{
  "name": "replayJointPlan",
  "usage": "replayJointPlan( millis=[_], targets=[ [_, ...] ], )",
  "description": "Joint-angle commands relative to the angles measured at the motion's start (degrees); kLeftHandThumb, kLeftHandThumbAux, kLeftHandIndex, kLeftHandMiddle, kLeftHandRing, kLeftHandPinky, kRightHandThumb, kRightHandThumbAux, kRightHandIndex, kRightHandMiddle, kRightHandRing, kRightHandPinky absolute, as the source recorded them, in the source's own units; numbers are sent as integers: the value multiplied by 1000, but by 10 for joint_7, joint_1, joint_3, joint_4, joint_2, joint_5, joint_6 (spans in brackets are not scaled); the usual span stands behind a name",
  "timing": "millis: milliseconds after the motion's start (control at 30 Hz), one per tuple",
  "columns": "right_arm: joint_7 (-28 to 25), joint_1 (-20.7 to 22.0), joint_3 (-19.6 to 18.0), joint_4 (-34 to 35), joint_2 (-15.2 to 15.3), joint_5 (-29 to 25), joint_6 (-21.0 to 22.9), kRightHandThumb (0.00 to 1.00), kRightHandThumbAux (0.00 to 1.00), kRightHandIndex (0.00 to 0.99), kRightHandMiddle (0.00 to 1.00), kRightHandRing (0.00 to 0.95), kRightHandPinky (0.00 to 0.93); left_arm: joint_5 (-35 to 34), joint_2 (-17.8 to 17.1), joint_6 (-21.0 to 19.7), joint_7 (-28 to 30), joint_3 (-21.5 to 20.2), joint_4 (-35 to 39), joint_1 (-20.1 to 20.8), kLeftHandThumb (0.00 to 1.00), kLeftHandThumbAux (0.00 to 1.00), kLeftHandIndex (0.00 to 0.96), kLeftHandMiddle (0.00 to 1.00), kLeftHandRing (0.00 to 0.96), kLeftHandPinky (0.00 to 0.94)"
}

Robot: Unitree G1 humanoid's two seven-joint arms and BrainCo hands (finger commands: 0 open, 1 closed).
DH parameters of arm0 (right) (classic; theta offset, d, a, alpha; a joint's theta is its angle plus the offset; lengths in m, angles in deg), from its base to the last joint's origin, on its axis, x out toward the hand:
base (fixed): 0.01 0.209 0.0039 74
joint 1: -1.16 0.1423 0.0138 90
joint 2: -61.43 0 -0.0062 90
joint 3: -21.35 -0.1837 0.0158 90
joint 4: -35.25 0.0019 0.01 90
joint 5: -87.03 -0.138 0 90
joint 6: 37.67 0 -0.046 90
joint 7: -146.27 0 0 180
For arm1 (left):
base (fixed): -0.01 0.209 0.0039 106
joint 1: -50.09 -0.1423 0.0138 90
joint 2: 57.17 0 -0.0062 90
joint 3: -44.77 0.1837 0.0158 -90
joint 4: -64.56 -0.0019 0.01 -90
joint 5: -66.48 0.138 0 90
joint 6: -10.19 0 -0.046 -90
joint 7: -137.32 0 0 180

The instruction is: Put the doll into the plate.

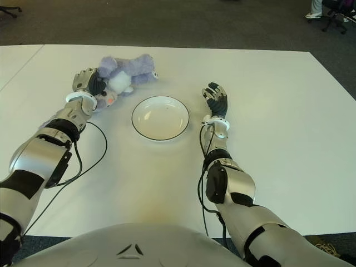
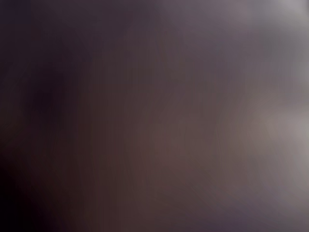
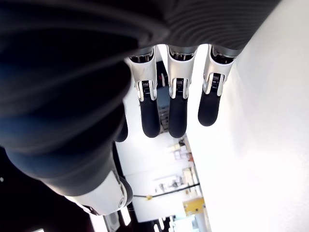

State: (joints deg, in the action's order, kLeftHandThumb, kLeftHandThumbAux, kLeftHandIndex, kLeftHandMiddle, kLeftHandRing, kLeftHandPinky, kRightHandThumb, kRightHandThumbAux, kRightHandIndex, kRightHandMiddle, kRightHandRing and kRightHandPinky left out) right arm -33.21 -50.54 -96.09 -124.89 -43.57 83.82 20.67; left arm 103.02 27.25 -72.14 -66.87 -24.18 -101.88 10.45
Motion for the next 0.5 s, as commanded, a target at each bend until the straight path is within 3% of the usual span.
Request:
replayJointPlan(
  millis=[33,333,500],
  targets=[
    [7,-134,-15,-78,-36,-19,72,422,867,260,233,222,224,-8,6,23,10,1,-16,-75,751,695,441,831,825,808],
    [5,-134,-16,-78,-37,-21,73,444,870,265,236,221,210,-10,-37,73,1,-1,-7,-68,749,696,441,836,822,764],
    [6,-134,-13,-78,-35,-18,75,439,871,266,230,213,210,6,-51,81,-21,13,1,-50,747,696,440,856,842,796]
  ],
)
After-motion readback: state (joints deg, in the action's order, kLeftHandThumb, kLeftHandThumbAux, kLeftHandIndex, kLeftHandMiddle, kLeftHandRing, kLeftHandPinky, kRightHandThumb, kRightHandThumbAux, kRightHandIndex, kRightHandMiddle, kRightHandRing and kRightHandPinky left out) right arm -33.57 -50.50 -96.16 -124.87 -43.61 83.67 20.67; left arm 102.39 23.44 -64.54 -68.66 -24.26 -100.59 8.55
